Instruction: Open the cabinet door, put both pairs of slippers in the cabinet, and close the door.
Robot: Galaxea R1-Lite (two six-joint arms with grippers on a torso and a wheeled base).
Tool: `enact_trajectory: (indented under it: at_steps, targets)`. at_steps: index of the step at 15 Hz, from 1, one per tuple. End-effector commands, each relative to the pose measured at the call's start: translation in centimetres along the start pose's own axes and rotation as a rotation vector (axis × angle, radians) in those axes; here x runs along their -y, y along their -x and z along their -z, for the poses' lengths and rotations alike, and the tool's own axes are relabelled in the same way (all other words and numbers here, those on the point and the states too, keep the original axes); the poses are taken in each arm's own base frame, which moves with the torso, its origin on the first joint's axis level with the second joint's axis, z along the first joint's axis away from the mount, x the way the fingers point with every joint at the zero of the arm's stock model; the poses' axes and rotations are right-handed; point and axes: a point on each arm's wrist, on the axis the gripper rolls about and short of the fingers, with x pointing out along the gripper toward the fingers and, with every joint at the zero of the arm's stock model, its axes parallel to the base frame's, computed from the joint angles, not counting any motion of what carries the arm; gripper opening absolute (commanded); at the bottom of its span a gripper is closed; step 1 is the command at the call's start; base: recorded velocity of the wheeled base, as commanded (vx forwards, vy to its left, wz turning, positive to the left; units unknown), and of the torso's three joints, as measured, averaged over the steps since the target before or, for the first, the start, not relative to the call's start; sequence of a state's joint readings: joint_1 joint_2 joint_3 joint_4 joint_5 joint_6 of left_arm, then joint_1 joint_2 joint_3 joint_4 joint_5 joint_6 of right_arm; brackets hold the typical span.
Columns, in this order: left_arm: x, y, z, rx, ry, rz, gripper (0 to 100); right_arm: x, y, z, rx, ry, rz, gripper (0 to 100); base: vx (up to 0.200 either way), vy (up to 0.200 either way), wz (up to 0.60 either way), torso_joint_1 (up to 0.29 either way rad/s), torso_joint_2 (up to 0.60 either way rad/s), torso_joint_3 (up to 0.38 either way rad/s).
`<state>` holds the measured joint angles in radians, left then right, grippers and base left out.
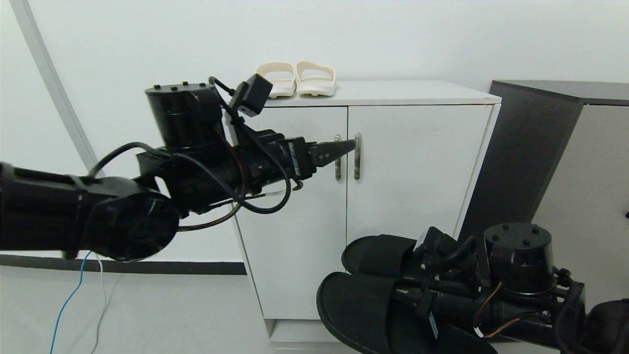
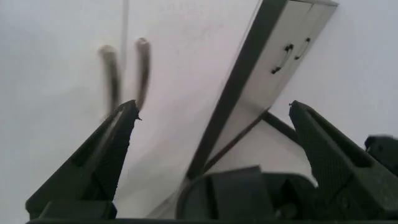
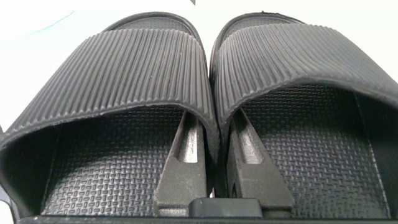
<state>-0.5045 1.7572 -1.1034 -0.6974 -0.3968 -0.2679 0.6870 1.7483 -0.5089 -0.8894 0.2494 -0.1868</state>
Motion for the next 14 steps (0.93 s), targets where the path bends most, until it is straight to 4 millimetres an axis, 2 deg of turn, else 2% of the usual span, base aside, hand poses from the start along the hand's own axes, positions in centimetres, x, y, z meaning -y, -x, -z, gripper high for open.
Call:
enact_trajectory:
  at_steps: [1, 2, 5, 10, 14]
  targets:
    - [-1.2, -3.8, 1.4, -0.019, 0.022, 0.018, 100, 0.0, -0.1, 0.2, -0.008, -0.002, -0.002, 0, 0.000, 0.000, 0.00, 0.000, 0.00, 0.000]
    - [-1.6, -5.0, 1.4, -0.008, 0.017, 0.026, 100, 0.0, -0.1, 0.2, -0.010, -0.002, -0.003, 0, 0.000, 0.000, 0.00, 0.000, 0.00, 0.000]
    - [-2.2, -6.3, 1.6, -0.029, 0.024, 0.056, 100, 0.0, -0.1, 0.3, -0.010, -0.004, -0.001, 0, 0.000, 0.000, 0.00, 0.000, 0.00, 0.000]
    - [-3.3, -7.3, 1.8, -0.103, 0.050, 0.147, 100, 0.0, 0.0, 0.2, -0.007, -0.002, -0.001, 0, 0.000, 0.000, 0.00, 0.000, 0.00, 0.000]
    - [-4.2, -8.5, 1.3, -0.081, 0.093, 0.142, 100, 0.0, 0.0, 0.2, -0.003, -0.001, 0.002, 0, 0.000, 0.000, 0.00, 0.000, 0.00, 0.000]
